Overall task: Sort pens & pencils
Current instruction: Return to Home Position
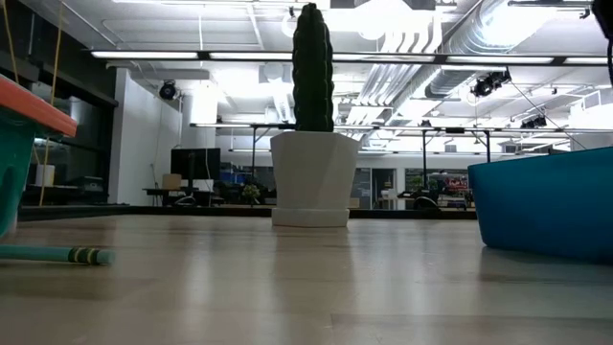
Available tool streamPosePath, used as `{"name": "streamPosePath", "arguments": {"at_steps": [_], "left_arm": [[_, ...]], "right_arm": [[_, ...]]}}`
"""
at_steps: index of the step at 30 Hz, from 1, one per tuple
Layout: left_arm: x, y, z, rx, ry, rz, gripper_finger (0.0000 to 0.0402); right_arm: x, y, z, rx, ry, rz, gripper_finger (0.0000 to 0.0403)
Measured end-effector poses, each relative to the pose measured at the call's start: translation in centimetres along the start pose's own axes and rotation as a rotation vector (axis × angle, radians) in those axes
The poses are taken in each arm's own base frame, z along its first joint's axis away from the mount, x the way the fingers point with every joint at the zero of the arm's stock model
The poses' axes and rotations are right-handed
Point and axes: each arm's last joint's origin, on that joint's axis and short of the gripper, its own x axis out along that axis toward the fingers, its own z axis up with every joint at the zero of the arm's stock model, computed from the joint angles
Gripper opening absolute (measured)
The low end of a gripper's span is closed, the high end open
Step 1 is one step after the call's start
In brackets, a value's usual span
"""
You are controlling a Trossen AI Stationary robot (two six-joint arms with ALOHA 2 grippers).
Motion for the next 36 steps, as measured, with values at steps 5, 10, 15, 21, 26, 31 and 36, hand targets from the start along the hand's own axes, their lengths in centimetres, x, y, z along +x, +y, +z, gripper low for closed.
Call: {"name": "streamPosePath", "arguments": {"at_steps": [5,10,15,21,26,31,36], "left_arm": [[-1.7,0.4,-0.6,0.104,-0.189,0.010,0.0131],[-0.1,0.0,-5.3,0.115,-0.220,-0.012,0.0131],[1.5,-0.3,-8.5,0.098,-0.382,-0.010,0.0131],[2.6,-0.5,-10.2,0.130,-0.409,0.010,0.0131],[2.9,-0.6,-10.7,0.164,-0.442,0.007,0.0131],[3.7,-0.7,-12.3,0.169,-0.470,0.039,0.0131],[4.2,-0.8,-13.8,0.151,-0.487,0.039,0.0131]], "right_arm": [[-1.4,0.9,1.8,0.036,-0.022,0.074,0.0135],[-2.7,1.7,3.7,0.053,-0.068,0.156,0.0135],[-4.3,2.9,5.4,0.066,-0.198,0.317,0.0135],[-6.9,4.1,7.2,0.068,-0.358,0.506,0.0135],[-9.1,4.9,8.2,0.042,-0.456,0.637,0.0135],[-11.0,5.4,9.0,0.001,-0.576,0.711,0.0135],[-12.1,5.4,9.5,-0.019,-0.647,0.738,0.0135]]}}
